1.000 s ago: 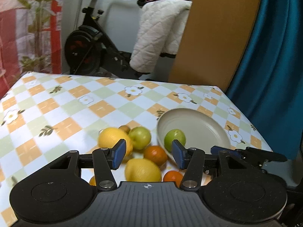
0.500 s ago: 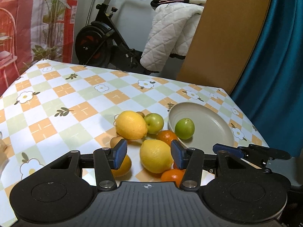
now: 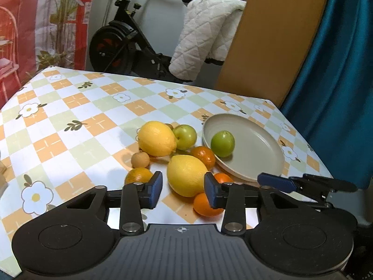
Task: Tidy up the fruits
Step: 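Withdraw the left tool and move it toward a tangerine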
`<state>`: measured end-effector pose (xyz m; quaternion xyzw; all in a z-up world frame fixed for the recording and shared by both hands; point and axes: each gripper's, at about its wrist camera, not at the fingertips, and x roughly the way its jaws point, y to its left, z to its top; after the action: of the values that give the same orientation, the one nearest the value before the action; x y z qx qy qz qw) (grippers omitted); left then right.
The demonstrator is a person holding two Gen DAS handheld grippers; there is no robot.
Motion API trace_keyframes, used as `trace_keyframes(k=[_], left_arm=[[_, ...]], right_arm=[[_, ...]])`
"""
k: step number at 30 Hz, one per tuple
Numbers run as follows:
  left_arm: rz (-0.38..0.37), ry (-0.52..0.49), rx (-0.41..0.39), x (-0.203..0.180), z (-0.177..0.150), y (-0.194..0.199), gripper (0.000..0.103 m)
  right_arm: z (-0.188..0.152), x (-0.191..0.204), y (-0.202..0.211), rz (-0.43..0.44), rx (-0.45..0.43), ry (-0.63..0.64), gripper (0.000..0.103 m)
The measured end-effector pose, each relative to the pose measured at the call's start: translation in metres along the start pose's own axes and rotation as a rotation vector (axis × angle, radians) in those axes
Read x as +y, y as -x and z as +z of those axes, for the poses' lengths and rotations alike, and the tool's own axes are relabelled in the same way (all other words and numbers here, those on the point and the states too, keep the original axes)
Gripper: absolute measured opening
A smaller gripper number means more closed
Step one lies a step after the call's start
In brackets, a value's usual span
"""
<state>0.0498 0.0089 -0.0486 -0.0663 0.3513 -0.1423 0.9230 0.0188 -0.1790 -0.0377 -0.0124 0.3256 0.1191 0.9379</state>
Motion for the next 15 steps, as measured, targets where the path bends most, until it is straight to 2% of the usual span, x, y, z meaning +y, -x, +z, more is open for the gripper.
trace_keyframes(k=[10,15], left_arm=[[-0.044,0.006,0.040,-0.006,-0.005,-0.012,0.039],[-0.060,0.006,0.099,-0.008,-0.009,-0.029,0.038]], right_arm=[[-0.003,-0.008,-0.002,-0.001,0.014,-0.010,0.029],[-0.010,-0.015,-0.008,0.011,0.028,-0.022,0.027]])
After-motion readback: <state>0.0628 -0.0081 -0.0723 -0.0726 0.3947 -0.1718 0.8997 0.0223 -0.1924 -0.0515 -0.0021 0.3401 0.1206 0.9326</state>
